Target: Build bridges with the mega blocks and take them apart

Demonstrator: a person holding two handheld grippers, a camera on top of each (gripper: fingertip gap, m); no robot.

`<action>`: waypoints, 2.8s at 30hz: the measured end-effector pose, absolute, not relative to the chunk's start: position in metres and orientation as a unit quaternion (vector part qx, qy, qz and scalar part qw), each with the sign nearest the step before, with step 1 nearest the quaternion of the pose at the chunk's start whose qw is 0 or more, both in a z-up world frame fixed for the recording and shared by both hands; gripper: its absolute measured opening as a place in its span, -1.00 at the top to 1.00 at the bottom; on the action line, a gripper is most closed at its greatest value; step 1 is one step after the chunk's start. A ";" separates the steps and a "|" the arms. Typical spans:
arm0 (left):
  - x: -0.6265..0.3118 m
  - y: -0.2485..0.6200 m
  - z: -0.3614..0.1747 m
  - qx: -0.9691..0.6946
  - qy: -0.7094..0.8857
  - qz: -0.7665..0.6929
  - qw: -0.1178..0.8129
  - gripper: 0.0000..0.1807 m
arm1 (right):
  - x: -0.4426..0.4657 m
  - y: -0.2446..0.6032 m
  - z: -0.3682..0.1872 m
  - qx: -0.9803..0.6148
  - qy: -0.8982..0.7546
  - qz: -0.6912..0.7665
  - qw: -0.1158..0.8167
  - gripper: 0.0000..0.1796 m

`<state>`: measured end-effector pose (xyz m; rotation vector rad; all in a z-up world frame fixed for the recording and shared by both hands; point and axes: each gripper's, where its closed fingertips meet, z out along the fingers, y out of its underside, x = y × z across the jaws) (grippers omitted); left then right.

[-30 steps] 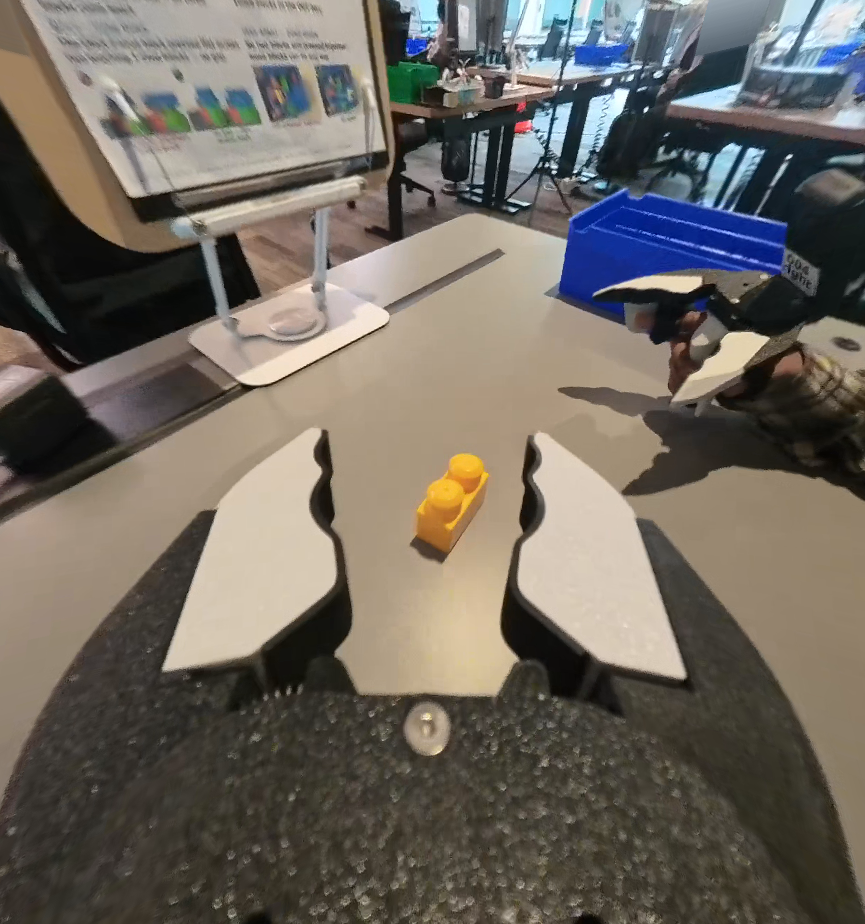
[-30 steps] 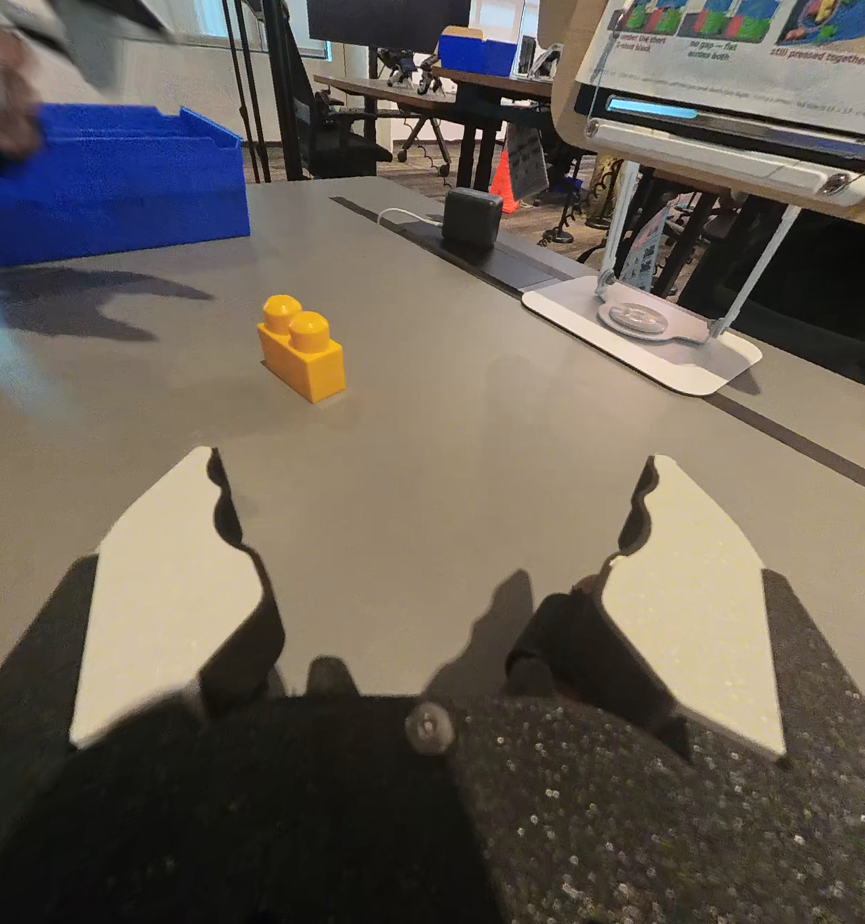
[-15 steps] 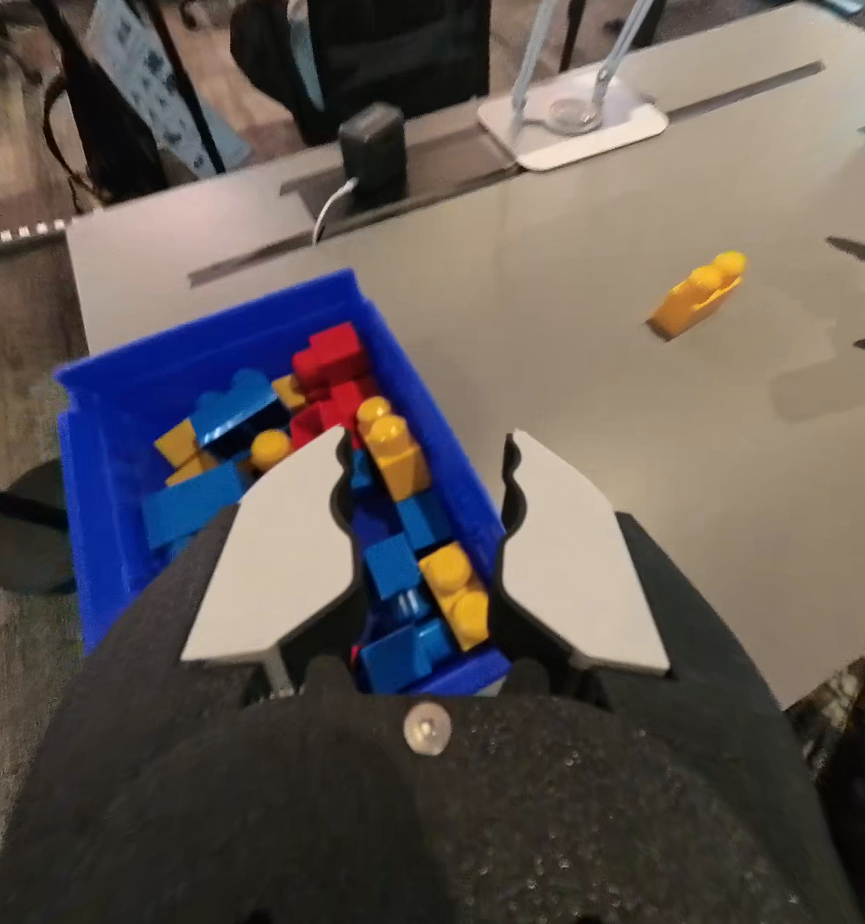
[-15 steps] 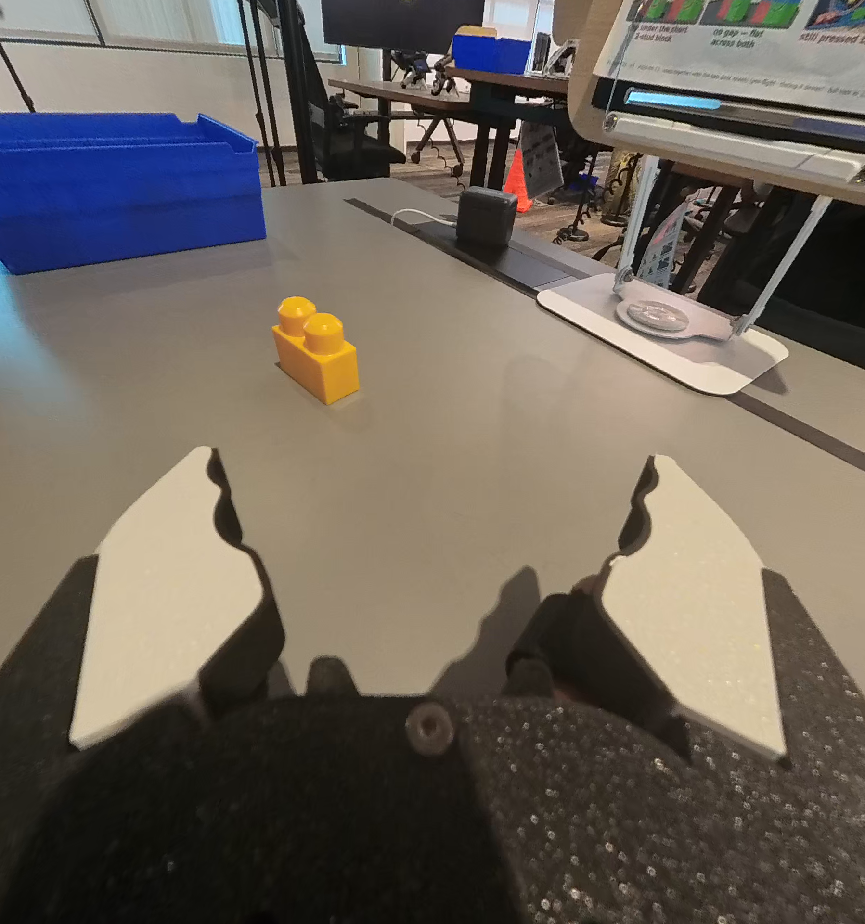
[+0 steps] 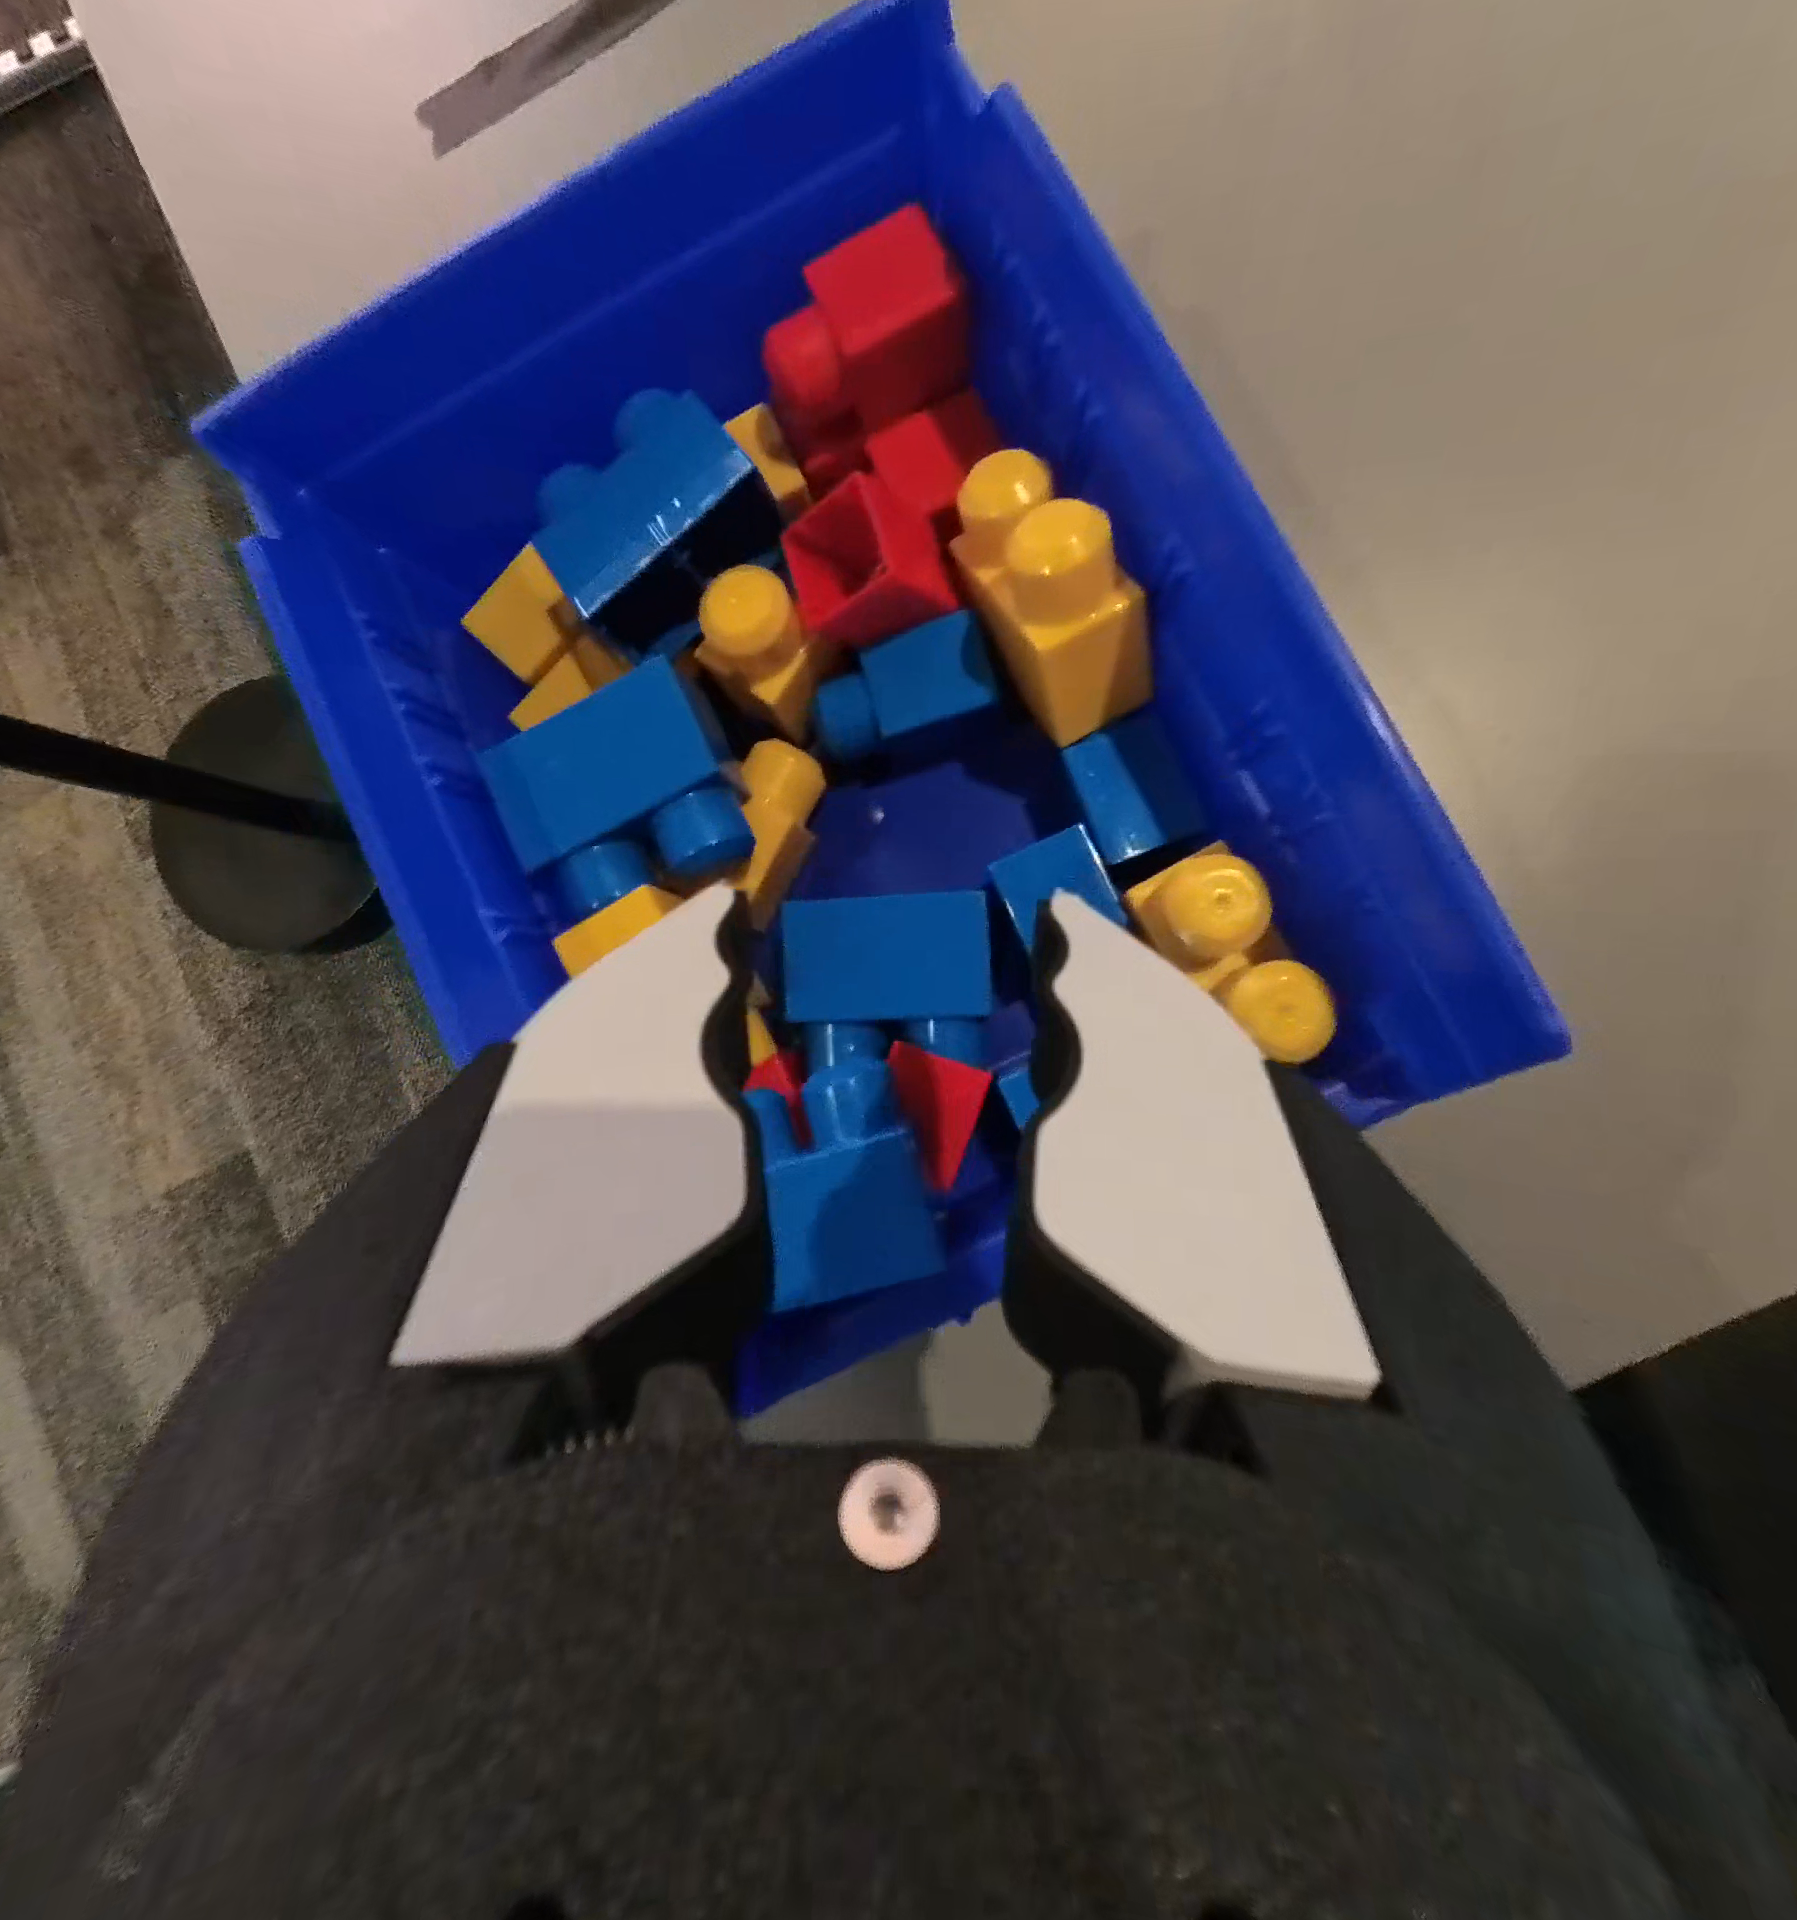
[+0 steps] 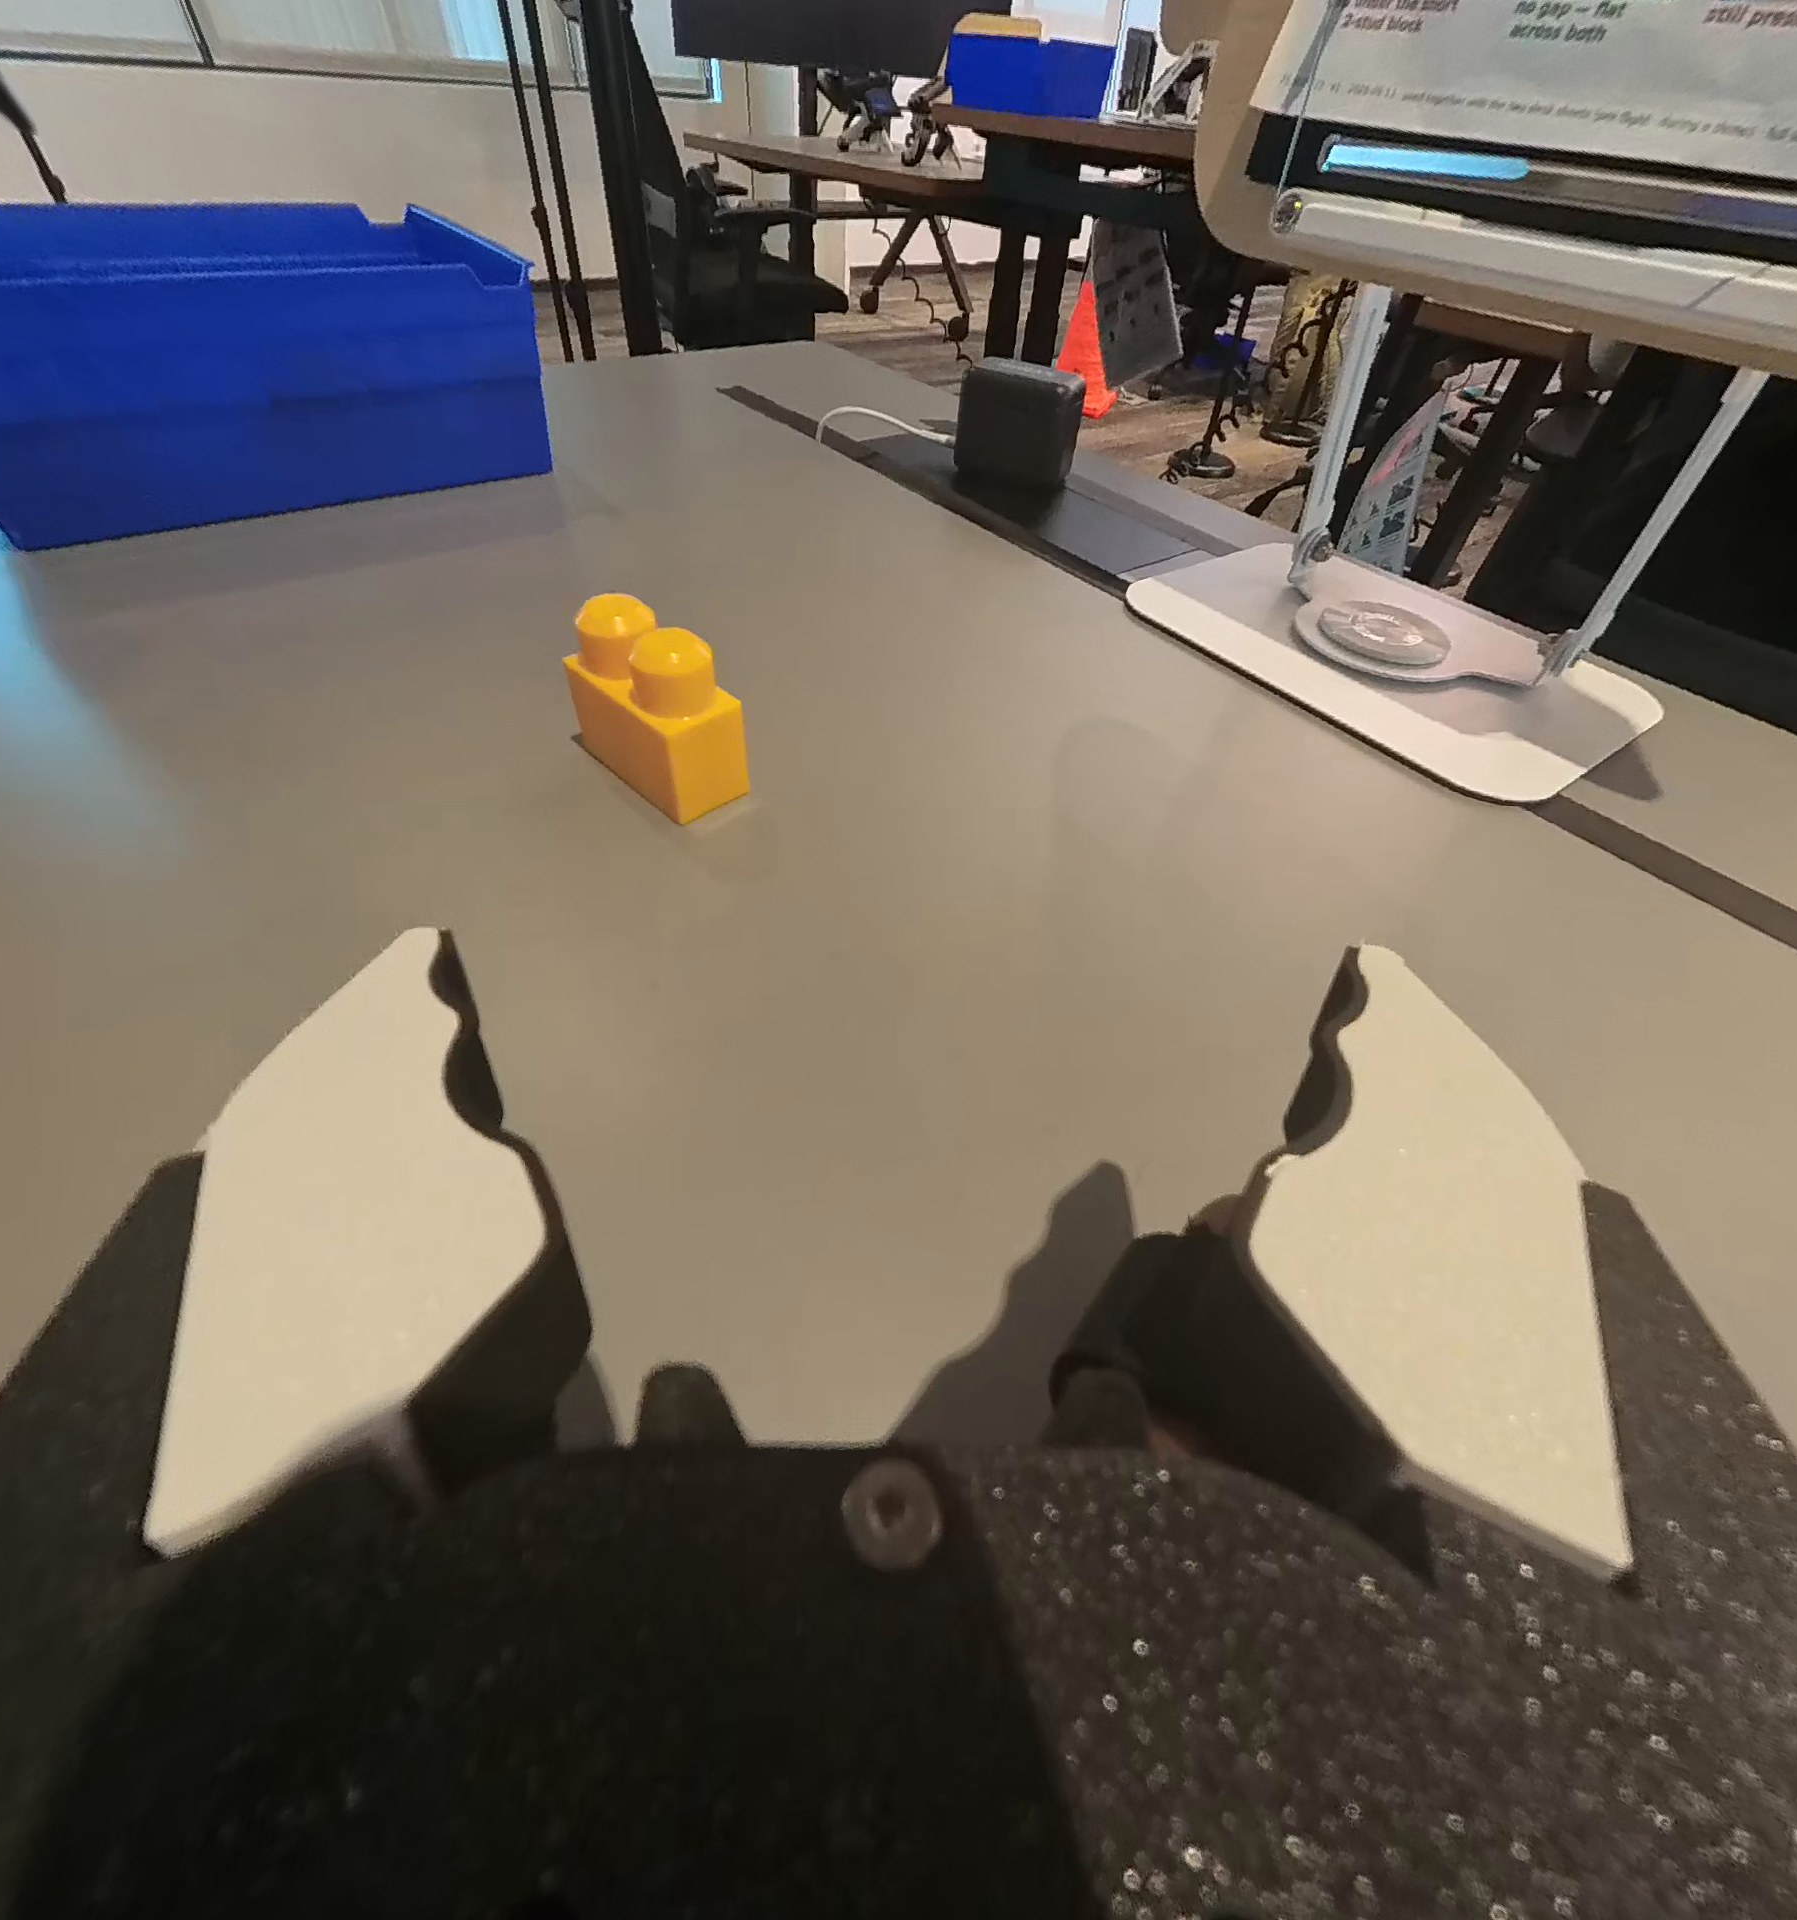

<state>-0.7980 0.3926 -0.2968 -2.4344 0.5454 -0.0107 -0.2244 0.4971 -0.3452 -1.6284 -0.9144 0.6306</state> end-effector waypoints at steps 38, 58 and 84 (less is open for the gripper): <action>-0.808 0.489 -0.390 -0.916 0.376 -0.006 0.141 0.63 | -0.229 0.496 -0.351 -0.694 -0.388 0.283 0.537 -0.63; -0.762 0.465 -0.289 -0.901 0.336 -0.054 0.269 0.65 | -0.229 0.496 -0.348 -0.693 -0.383 0.292 0.537 -0.63; -0.394 0.447 -0.378 -0.759 0.625 -0.114 0.146 0.64 | -0.226 0.494 -0.346 -0.687 -0.392 0.286 0.540 -0.63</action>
